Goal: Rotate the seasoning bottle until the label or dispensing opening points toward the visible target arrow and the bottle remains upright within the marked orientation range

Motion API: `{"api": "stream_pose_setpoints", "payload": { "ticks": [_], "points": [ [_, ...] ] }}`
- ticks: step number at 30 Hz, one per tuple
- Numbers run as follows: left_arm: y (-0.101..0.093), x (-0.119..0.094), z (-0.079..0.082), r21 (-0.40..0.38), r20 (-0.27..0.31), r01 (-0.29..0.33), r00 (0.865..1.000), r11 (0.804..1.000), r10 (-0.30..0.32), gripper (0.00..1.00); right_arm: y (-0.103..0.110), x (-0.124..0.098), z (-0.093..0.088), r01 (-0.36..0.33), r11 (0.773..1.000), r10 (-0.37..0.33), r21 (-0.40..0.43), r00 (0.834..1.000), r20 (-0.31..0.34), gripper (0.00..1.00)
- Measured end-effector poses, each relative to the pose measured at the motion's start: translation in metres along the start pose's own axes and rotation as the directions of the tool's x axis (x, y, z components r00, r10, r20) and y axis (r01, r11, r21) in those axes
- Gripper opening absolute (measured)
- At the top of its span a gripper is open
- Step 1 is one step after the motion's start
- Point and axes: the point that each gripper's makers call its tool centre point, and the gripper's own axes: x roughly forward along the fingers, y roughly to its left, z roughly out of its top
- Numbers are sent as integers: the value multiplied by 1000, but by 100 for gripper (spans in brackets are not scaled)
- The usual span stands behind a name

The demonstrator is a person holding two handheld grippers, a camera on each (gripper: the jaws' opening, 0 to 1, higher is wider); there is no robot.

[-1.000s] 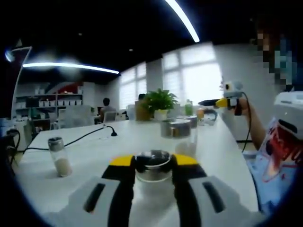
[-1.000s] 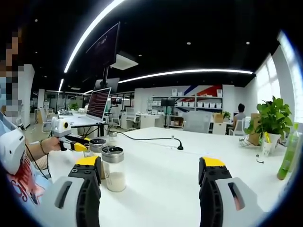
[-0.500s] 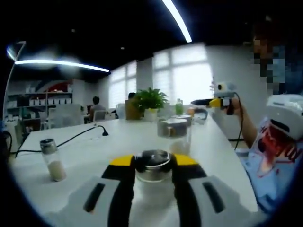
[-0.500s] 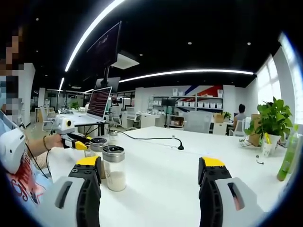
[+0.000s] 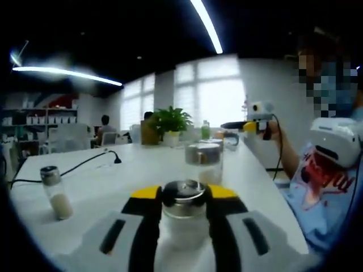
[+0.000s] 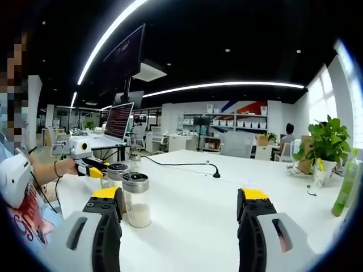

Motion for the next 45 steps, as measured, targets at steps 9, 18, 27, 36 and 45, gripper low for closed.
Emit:
{"api": "stream_pose_setpoints", "payload": {
  "ticks": [9,18,27,36,45],
  "points": [
    [2,0,-1,-57,-5,4,1000,998,-4,32,-1,1,-2,-1,1000,1,1,1000,-11,85],
    [11,-7,10,-50,17,-37,999,998,37,42,-2,0,-3,6,1000,-6,1,1000,-15,85],
    [3,-17,19,1,16,-63,998,998,63,40,-1,0,-4,8,1000,-8,-2,1000,-20,85],
    [-18,-17,23,-13,1,-50,999,999,50,41,-1,0,-4,9,1000,-9,-2,1000,-21,85],
    [-25,-26,28,-6,-15,-130,991,992,130,43,-1,1,-5,5,1000,-5,-4,1000,-26,85]
  ]
}}
